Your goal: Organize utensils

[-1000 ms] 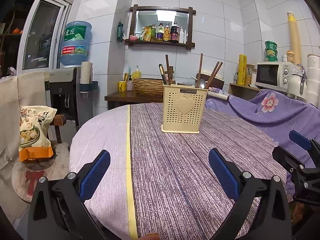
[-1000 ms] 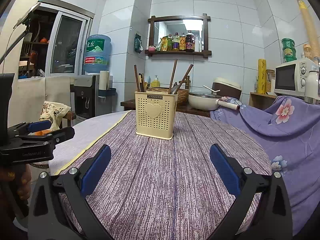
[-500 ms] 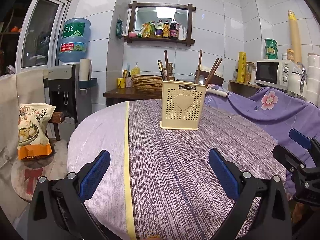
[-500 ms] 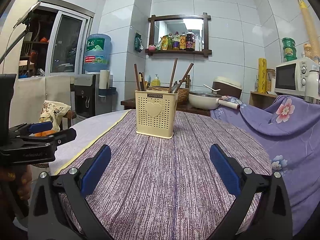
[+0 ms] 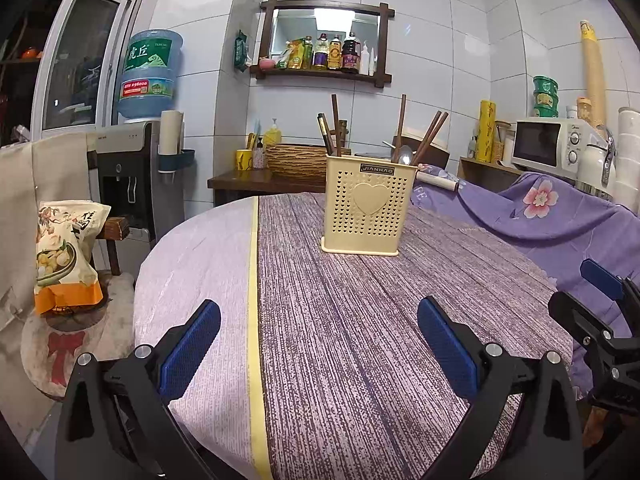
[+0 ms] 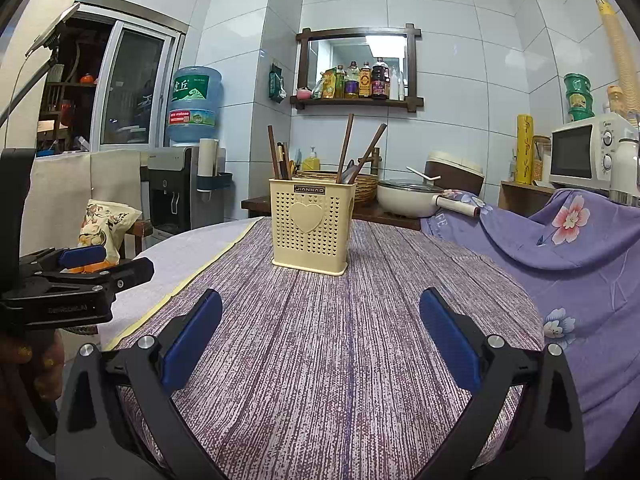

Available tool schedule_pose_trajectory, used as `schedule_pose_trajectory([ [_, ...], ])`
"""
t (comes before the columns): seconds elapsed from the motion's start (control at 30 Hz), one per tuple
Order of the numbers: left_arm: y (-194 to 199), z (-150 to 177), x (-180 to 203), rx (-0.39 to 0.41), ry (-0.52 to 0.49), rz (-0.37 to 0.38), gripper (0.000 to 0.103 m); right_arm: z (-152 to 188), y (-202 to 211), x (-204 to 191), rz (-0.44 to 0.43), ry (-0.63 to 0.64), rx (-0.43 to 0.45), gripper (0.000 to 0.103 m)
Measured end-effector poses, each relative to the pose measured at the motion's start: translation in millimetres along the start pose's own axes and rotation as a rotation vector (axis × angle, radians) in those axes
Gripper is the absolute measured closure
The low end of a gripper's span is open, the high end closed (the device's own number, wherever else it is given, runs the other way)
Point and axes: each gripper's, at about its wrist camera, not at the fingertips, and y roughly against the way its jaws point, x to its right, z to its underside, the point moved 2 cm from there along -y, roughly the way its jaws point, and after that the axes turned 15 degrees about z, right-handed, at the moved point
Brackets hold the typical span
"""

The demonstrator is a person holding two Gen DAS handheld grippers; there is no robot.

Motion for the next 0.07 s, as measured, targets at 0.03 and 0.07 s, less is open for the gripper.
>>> schedule_pose_trajectory([
  [0.03,-0.1,0.1,-0.2,-0.001,0.001,0.0,0.006,0.4,-0.1,0.0,0.0,0.0,0.0,0.006],
  [0.07,-0.3,0.1,-0.4,-0.001,0.001,-0.001,0.006,0.1,-0.1,0.2,-0.001,-0.001,-0.001,0.006],
])
